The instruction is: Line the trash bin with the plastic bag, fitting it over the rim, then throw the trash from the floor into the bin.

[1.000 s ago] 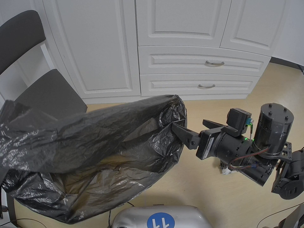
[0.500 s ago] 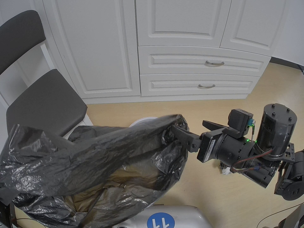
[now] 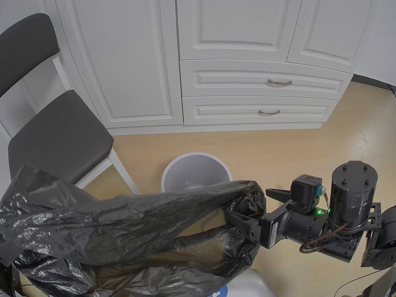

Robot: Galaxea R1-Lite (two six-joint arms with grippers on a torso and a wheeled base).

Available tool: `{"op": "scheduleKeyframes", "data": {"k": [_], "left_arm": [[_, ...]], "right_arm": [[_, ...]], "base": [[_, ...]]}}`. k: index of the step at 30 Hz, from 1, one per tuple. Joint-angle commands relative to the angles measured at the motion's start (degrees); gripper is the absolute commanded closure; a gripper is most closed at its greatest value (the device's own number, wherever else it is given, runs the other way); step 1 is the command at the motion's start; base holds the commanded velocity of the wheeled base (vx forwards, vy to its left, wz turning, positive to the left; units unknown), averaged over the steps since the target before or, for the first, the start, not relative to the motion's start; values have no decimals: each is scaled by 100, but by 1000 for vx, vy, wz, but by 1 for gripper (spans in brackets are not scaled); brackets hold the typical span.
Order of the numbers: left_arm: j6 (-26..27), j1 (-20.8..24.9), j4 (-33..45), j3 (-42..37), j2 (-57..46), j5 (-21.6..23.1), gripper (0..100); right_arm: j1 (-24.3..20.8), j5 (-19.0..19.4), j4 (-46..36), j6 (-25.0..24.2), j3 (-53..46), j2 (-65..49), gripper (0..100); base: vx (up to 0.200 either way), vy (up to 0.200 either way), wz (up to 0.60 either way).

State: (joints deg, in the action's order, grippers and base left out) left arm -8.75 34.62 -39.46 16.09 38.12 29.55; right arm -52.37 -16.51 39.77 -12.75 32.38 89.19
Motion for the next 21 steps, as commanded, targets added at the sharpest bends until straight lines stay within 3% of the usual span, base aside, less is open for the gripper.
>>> {"op": "scheduleKeyframes", "data": {"k": [1,14,21], "left_arm": [[5,1,0,8,2,-2,100],[14,1,17,-106,11,42,100],[14,1,17,-256,2,446,100]], "right_arm": [[-45,-2,22,1,-21,-15,0],[-54,-2,-21,53,-118,-24,0],[-221,-2,-13,150,-214,99,0]], "base": [[0,0,0],[0,0,0],[0,0,0]]}}
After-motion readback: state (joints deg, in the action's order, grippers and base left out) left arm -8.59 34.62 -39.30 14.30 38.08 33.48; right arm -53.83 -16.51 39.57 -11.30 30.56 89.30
